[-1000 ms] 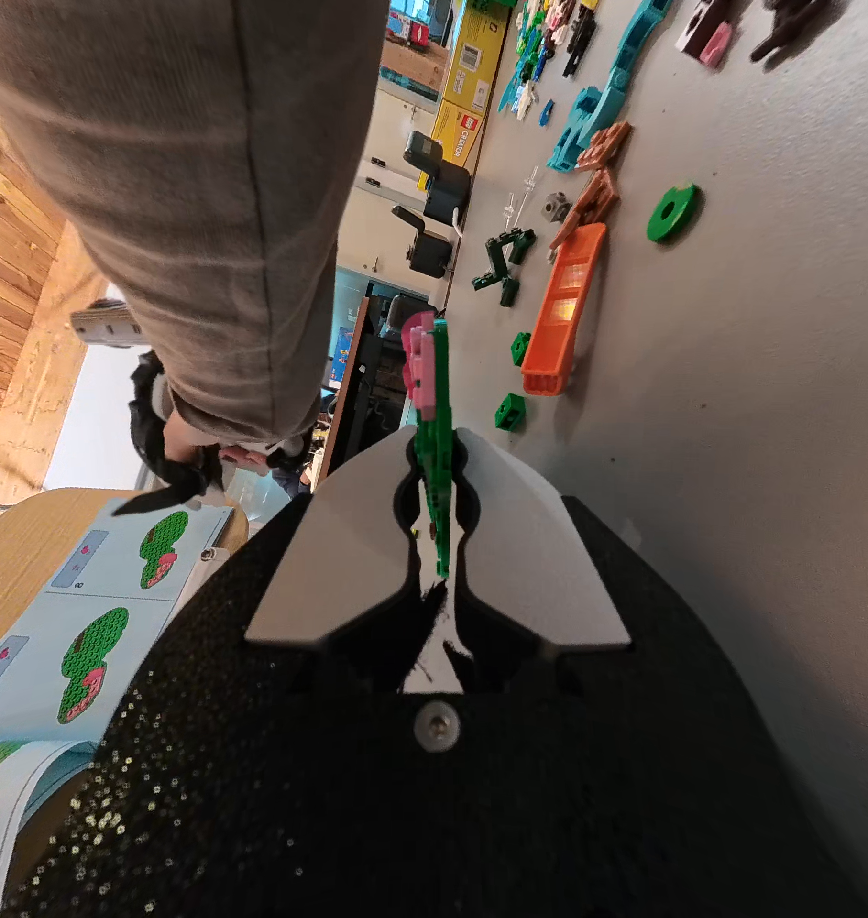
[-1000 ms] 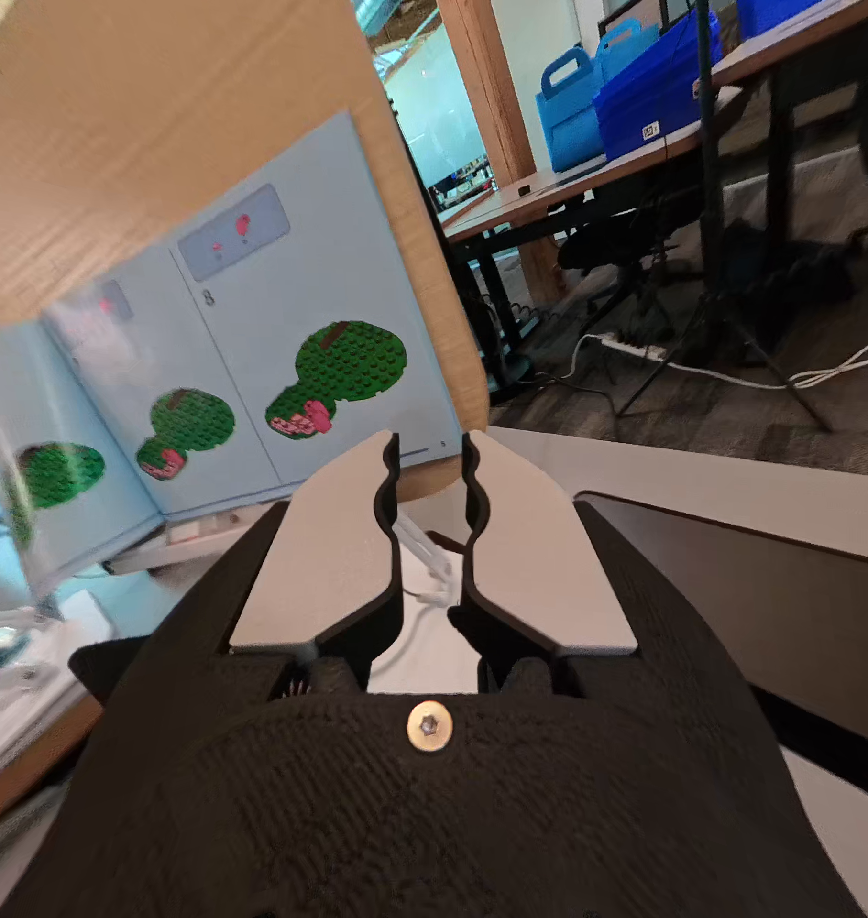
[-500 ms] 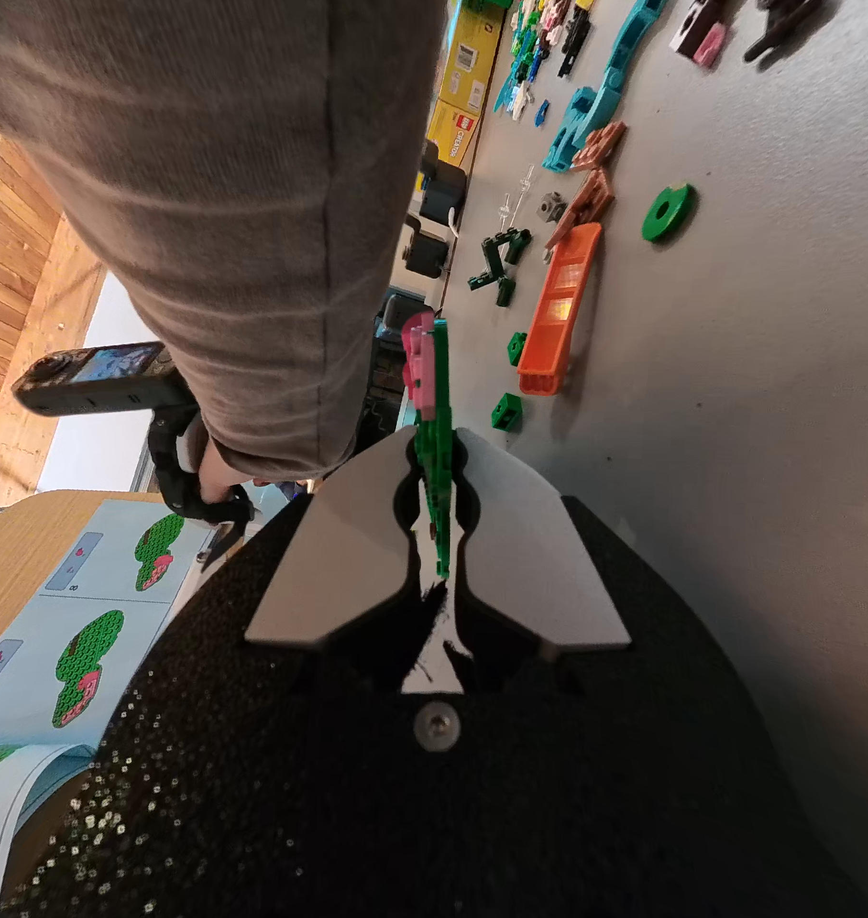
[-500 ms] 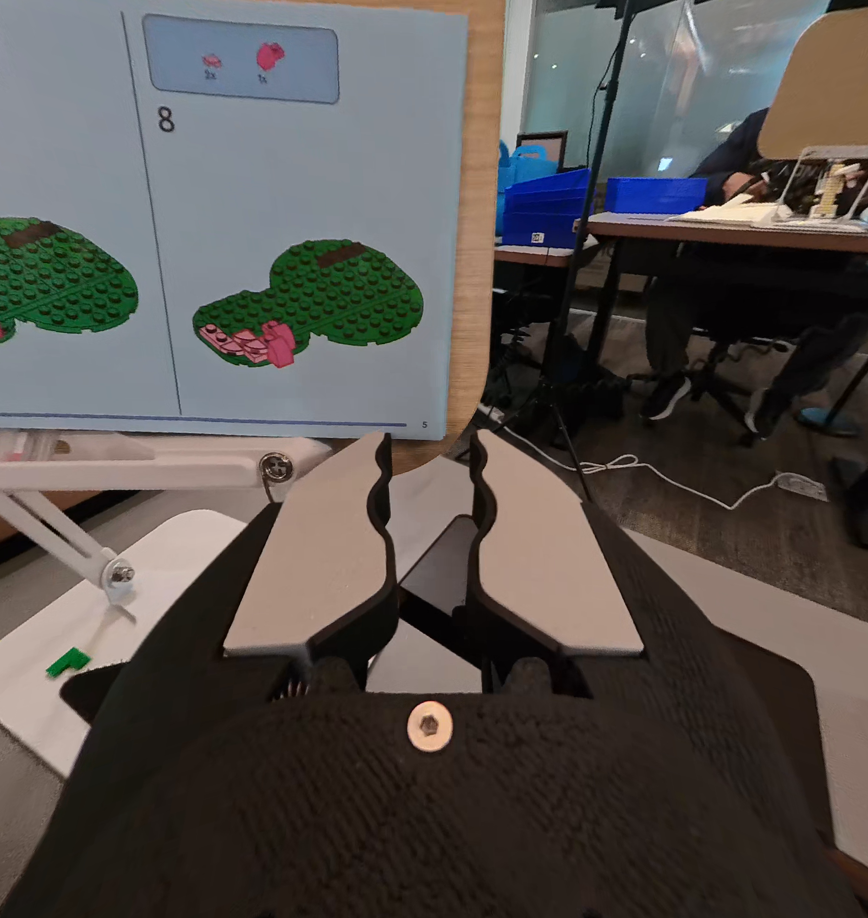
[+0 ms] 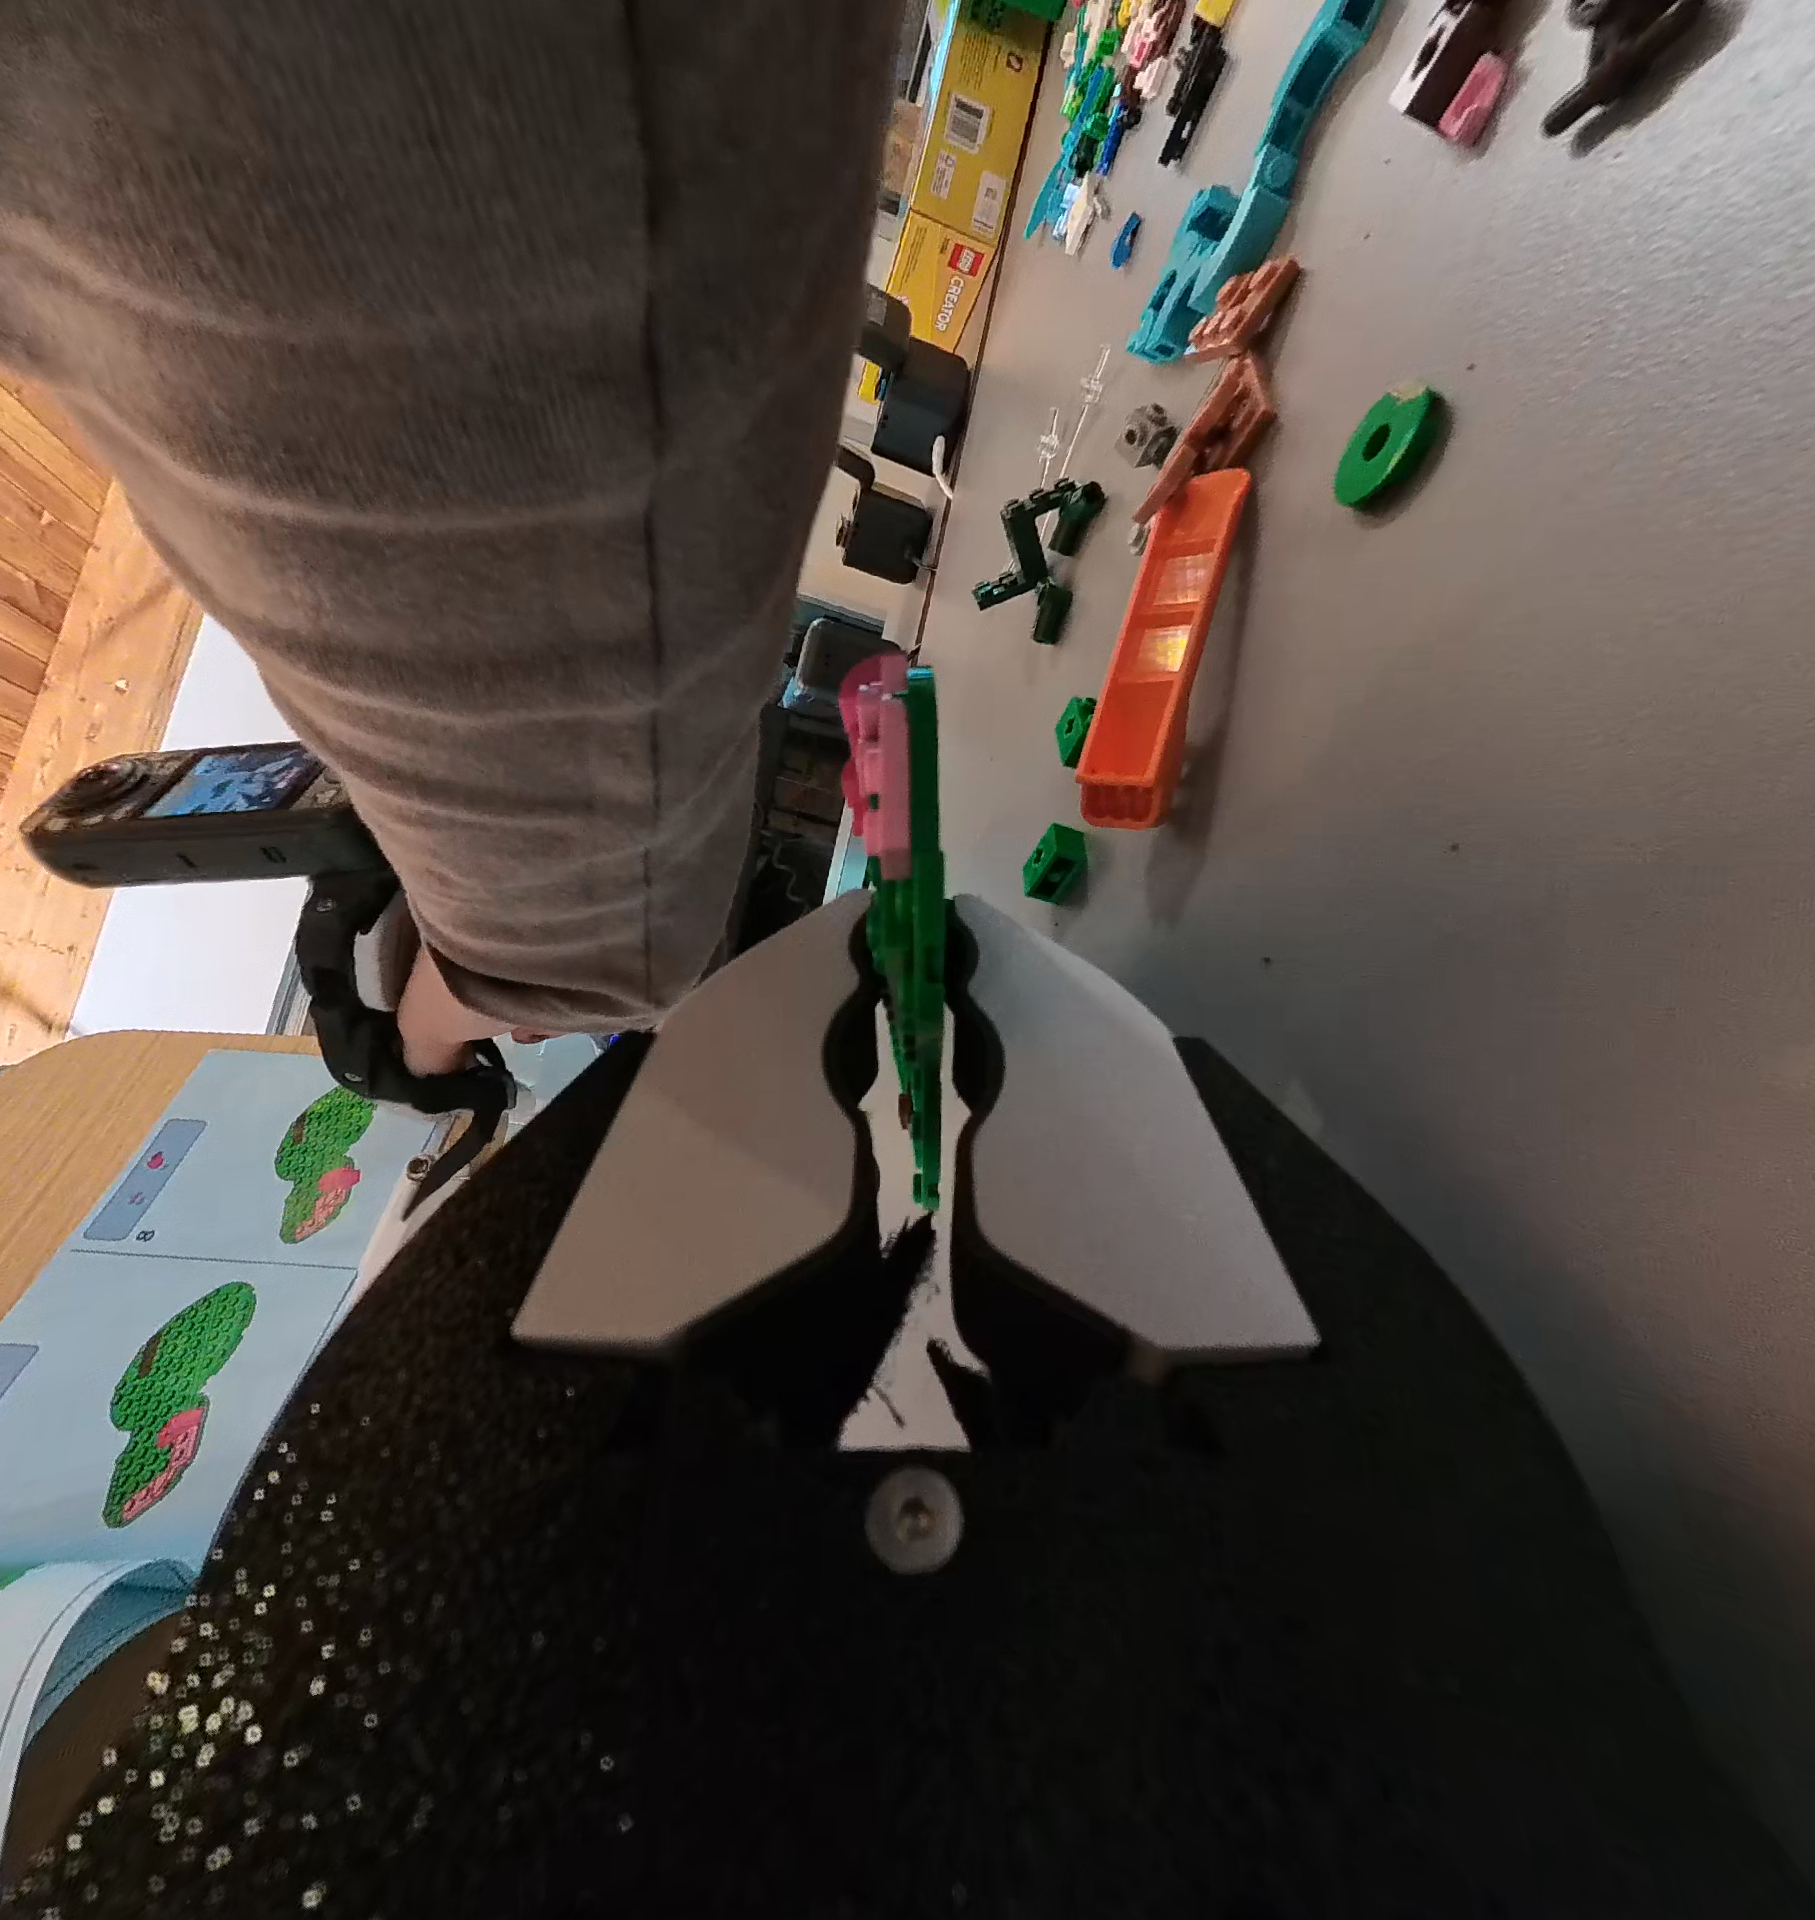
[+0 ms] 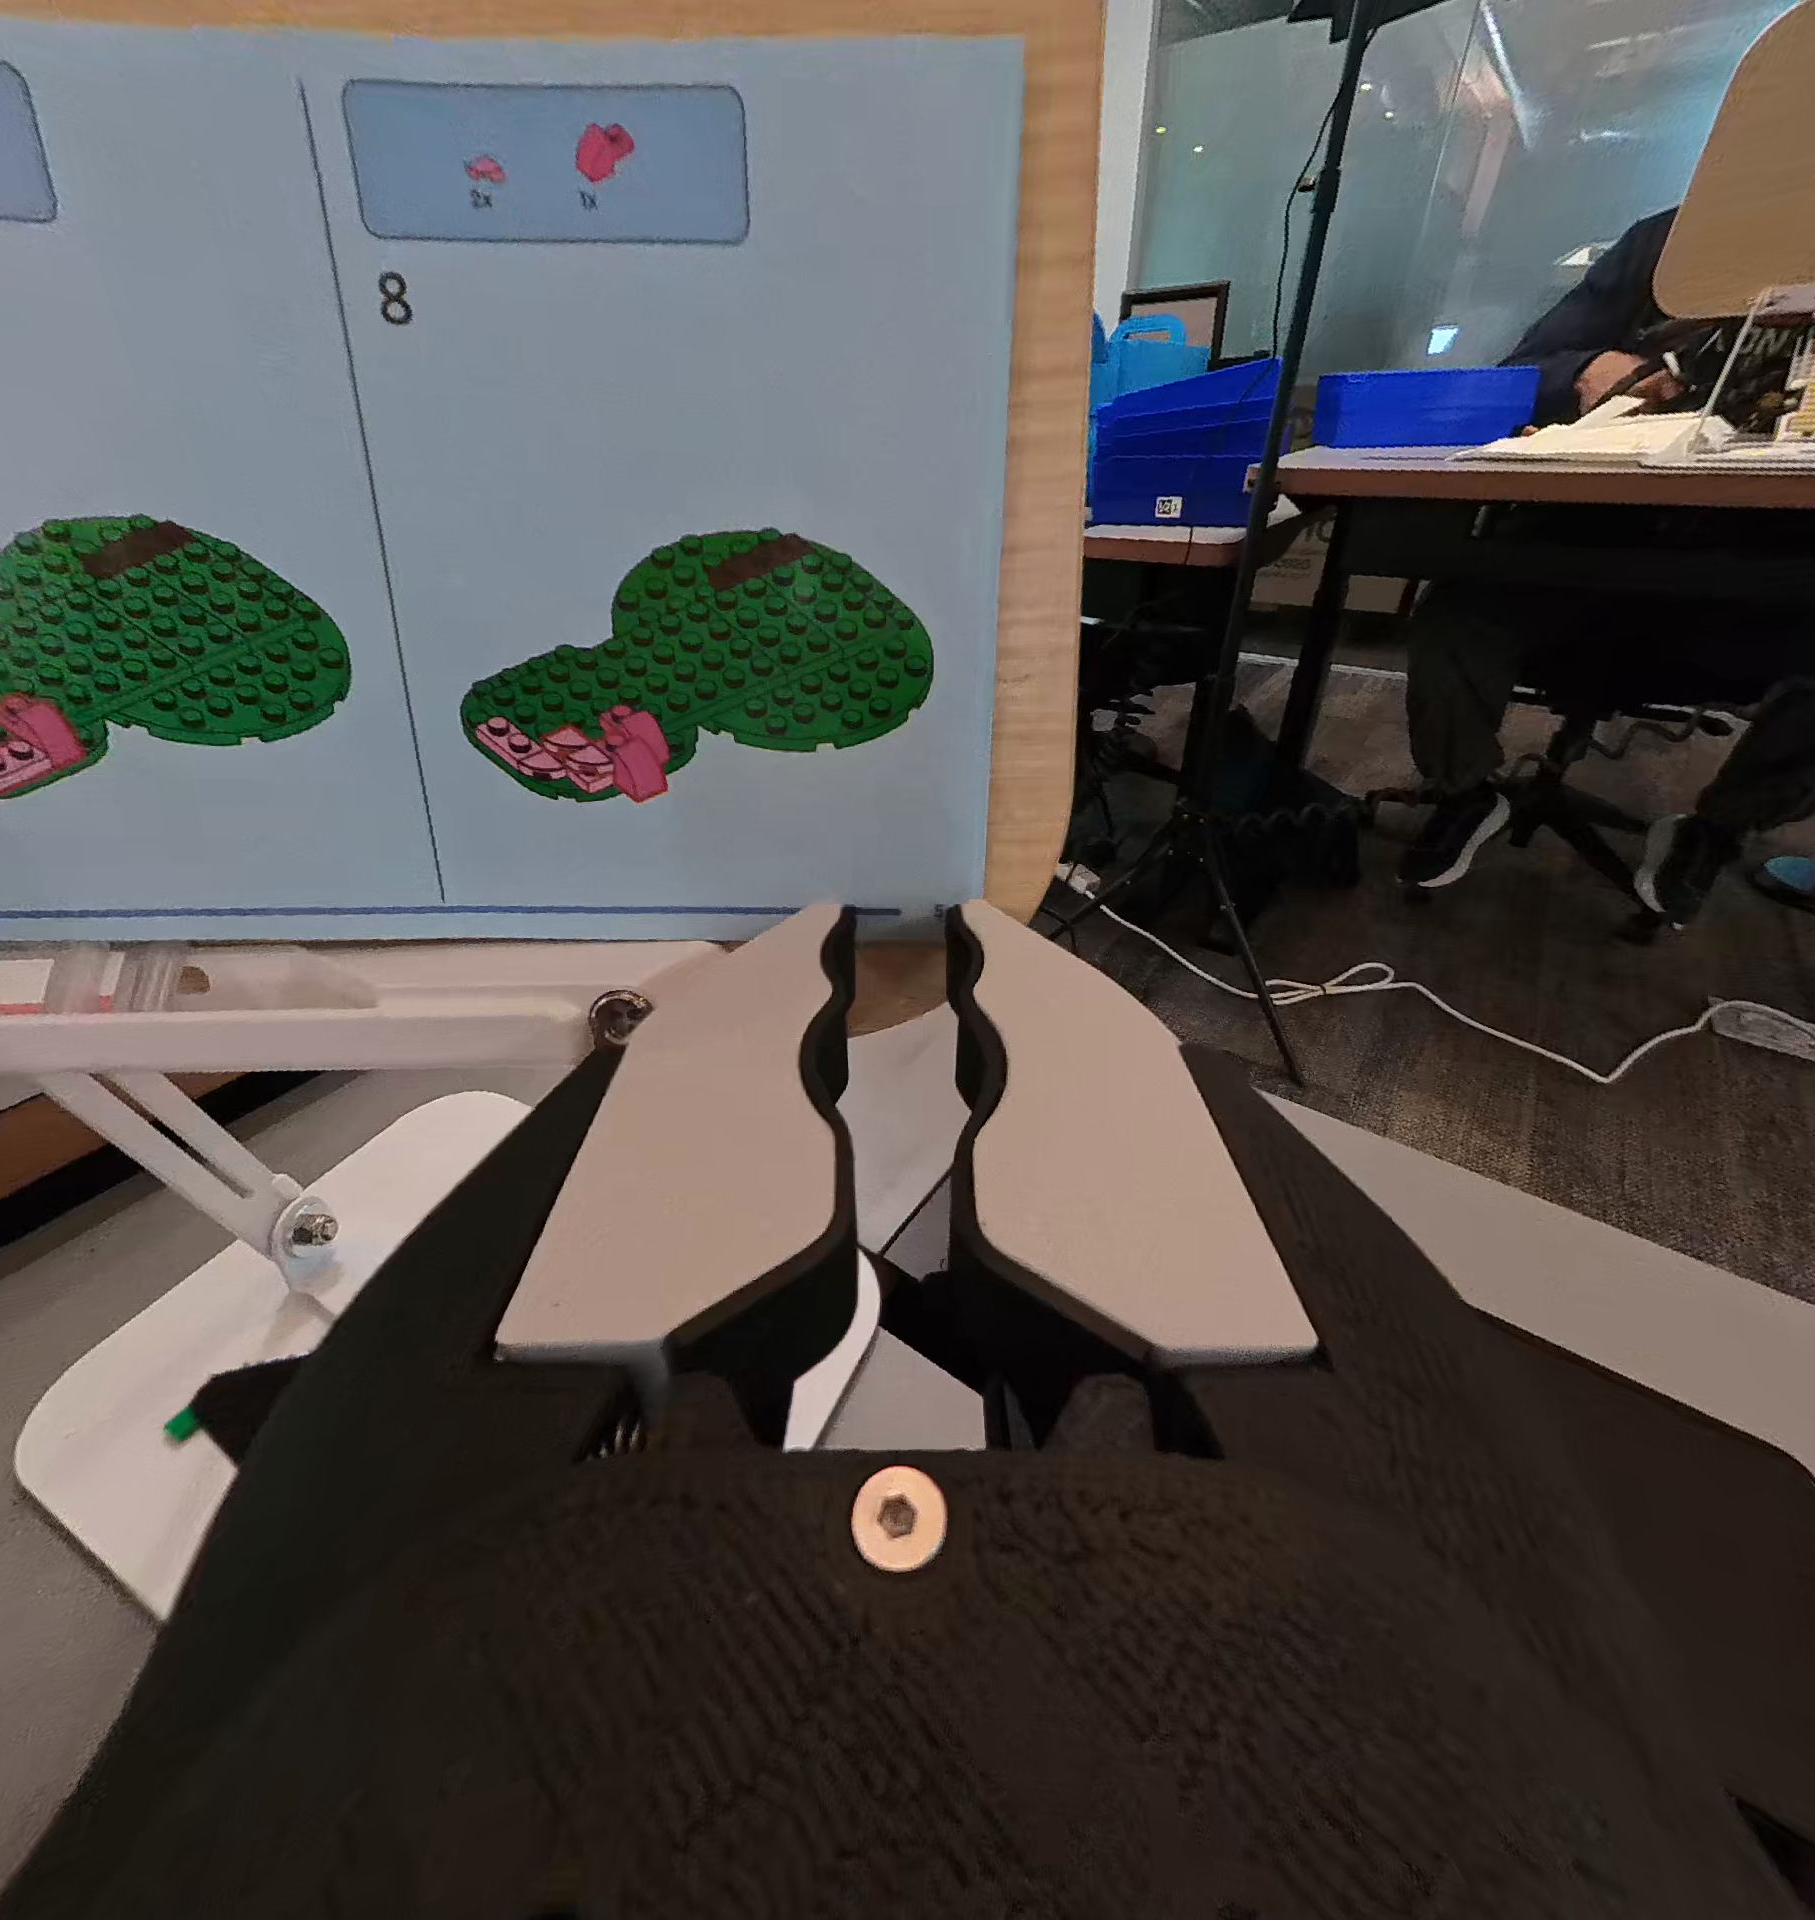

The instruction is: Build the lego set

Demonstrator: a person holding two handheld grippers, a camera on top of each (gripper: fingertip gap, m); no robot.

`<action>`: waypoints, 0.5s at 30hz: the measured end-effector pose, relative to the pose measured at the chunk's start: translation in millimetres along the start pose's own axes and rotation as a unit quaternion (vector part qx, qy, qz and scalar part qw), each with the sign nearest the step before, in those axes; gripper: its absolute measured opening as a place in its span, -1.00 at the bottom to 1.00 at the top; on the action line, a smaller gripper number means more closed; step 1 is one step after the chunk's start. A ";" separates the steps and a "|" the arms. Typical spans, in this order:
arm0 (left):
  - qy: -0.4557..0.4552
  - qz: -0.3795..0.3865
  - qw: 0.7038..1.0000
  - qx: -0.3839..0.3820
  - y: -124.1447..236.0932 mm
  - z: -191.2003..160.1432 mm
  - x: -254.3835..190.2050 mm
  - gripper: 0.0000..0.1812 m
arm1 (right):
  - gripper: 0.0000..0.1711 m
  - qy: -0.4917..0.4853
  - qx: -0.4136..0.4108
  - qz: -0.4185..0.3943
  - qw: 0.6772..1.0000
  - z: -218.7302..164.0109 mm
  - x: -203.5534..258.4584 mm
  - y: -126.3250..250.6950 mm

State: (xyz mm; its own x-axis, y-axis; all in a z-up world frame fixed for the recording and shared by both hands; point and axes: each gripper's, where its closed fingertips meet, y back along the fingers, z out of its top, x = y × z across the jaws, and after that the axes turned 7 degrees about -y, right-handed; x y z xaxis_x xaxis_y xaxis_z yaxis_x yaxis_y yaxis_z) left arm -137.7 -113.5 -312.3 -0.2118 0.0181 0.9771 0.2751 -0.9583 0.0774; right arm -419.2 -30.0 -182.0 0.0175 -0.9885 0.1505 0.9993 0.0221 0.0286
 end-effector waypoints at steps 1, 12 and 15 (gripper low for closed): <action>0.000 0.000 1.000 0.000 0.0 0.1 0.0 -0.90 | -0.87 0.005 -0.002 -0.003 1.000 1.0 0.1 -0.2; -0.001 -0.002 1.000 -0.001 0.1 0.5 -0.8 -0.90 | -0.63 -0.032 -0.002 -0.021 0.999 -1.1 -2.7 0.3; -0.002 -0.003 1.000 -0.001 0.1 0.7 -1.1 -0.90 | -0.61 -0.044 -0.007 -0.009 0.999 -1.6 0.5 0.0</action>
State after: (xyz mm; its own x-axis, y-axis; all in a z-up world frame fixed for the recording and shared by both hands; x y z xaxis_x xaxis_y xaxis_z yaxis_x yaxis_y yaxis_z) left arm -136.7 -113.4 -313.2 -0.2098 0.0239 0.9774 0.2716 -0.9589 0.0818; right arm -419.1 -30.8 -183.5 -0.0025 -0.9718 0.2357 0.9998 0.0018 0.0177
